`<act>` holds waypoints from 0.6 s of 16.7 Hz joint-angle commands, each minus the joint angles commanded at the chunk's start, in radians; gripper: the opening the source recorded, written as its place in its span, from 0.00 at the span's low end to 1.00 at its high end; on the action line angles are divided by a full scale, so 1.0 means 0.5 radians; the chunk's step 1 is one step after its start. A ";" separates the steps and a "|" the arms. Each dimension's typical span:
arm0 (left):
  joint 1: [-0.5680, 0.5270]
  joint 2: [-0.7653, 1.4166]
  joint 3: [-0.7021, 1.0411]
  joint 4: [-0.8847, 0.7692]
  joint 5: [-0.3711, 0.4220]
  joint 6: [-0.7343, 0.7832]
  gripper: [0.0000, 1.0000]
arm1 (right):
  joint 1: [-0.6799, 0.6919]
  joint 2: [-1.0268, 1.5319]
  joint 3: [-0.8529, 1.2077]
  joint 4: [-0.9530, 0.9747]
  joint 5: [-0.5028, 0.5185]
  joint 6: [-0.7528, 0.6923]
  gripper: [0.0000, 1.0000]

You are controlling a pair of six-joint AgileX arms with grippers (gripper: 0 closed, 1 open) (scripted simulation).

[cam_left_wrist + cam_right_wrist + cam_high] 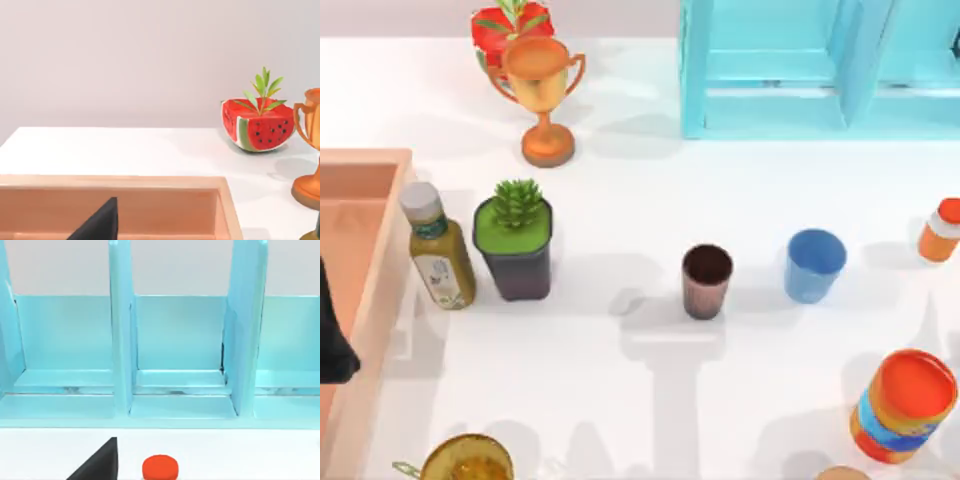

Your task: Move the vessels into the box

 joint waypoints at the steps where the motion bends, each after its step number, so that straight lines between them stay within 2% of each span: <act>1: 0.000 0.000 0.000 0.000 0.000 0.000 1.00 | 0.000 0.000 0.000 0.000 0.000 0.000 1.00; 5: -0.047 0.112 0.100 -0.079 -0.003 -0.060 1.00 | 0.000 0.000 0.000 0.000 0.000 0.000 1.00; 10: -0.298 0.726 0.649 -0.477 0.008 -0.300 1.00 | 0.000 0.000 0.000 0.000 0.000 0.000 1.00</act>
